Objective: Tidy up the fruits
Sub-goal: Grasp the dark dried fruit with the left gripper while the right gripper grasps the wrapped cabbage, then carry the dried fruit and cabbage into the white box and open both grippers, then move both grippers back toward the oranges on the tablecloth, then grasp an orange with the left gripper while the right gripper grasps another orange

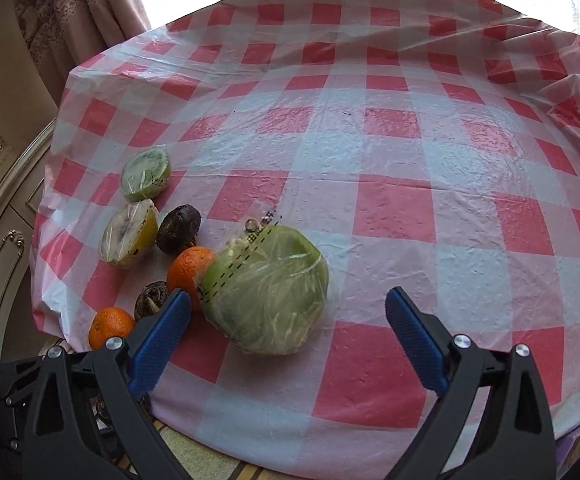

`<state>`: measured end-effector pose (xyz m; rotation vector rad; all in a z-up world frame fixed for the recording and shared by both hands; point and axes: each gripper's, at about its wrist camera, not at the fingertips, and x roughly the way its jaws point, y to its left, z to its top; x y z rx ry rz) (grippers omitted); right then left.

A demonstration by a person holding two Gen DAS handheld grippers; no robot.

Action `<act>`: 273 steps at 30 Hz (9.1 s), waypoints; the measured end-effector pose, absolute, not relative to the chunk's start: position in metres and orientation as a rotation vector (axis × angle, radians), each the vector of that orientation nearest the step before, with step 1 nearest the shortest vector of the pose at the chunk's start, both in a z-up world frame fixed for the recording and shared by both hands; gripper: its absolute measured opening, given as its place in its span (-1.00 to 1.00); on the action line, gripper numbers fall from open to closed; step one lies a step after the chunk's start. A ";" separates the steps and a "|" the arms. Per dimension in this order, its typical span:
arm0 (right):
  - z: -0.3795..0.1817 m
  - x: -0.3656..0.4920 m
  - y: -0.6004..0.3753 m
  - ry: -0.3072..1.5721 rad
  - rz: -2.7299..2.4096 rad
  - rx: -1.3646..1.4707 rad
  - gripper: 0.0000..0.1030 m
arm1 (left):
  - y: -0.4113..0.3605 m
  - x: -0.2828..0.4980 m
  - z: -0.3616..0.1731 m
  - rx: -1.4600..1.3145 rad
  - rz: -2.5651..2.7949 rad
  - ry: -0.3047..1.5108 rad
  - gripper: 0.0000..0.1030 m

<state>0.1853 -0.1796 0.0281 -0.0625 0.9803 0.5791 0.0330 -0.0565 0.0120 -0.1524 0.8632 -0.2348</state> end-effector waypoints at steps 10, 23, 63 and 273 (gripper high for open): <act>0.019 0.207 -0.180 0.995 0.668 -0.010 0.90 | -0.054 0.031 0.009 -0.181 -0.251 0.852 -0.32; 0.022 0.192 -0.183 0.971 0.752 0.020 0.29 | -0.058 0.027 0.011 -0.165 -0.230 0.840 -0.32; 0.062 0.088 -0.320 0.844 0.425 0.072 0.27 | -0.111 0.026 0.055 0.049 -0.183 0.752 -0.32; 0.031 0.146 -0.159 0.958 0.527 -0.101 -0.33 | -0.025 0.054 0.013 -0.150 -0.063 0.816 -0.25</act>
